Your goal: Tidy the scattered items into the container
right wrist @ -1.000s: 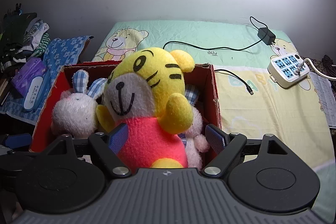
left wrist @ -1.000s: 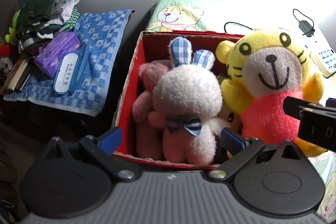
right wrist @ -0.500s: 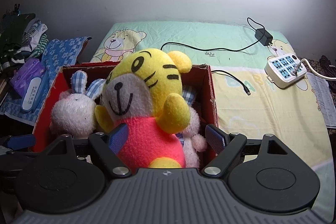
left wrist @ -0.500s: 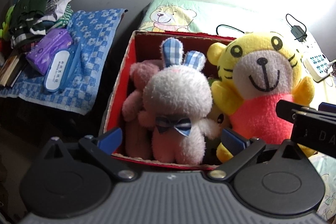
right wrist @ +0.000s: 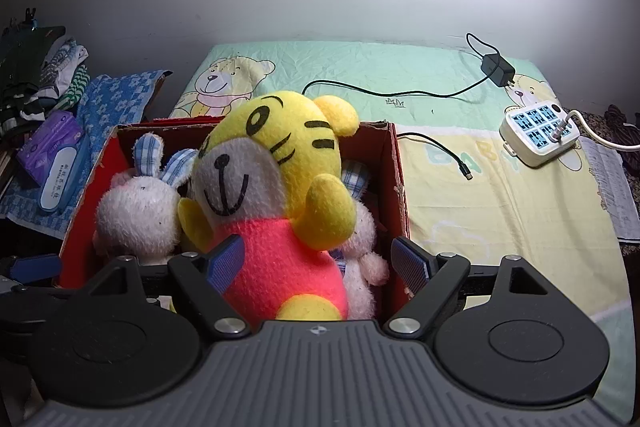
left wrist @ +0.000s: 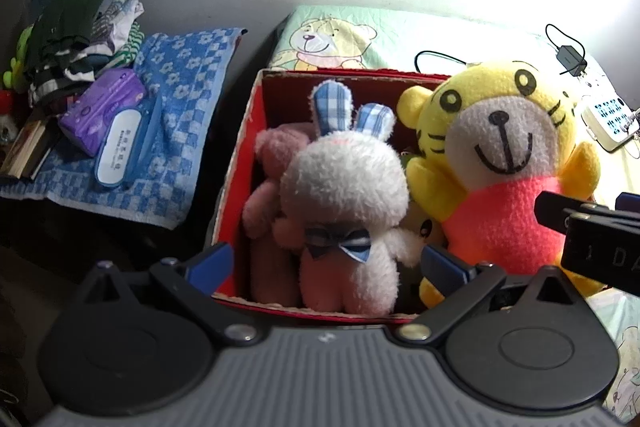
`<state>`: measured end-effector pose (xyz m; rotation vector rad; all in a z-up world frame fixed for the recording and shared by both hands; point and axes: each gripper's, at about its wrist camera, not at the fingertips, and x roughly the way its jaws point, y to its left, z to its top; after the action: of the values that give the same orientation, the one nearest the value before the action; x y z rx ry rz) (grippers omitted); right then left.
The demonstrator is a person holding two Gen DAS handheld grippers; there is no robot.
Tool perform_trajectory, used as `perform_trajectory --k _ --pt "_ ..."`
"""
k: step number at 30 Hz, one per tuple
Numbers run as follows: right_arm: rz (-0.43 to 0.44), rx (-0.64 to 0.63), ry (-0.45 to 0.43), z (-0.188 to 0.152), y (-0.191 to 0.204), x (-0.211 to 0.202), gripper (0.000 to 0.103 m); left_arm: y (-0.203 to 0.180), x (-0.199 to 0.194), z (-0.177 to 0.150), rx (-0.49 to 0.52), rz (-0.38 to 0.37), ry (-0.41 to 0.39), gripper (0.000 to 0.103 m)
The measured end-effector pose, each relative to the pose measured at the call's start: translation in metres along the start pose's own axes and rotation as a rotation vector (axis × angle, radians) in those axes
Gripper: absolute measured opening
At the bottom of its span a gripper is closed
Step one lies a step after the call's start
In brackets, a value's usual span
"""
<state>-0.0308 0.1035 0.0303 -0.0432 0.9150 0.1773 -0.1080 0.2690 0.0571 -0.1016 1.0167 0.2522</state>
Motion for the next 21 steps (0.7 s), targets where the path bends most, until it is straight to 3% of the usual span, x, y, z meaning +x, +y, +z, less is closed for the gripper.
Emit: perform_trajectory --k 21 --pt "0.001 0.017 -0.004 -0.0053 -0.0018 -0.0037 0.083 -0.0083 -0.0099 -0.0035 0.043 0.027 -0.045 0.097"
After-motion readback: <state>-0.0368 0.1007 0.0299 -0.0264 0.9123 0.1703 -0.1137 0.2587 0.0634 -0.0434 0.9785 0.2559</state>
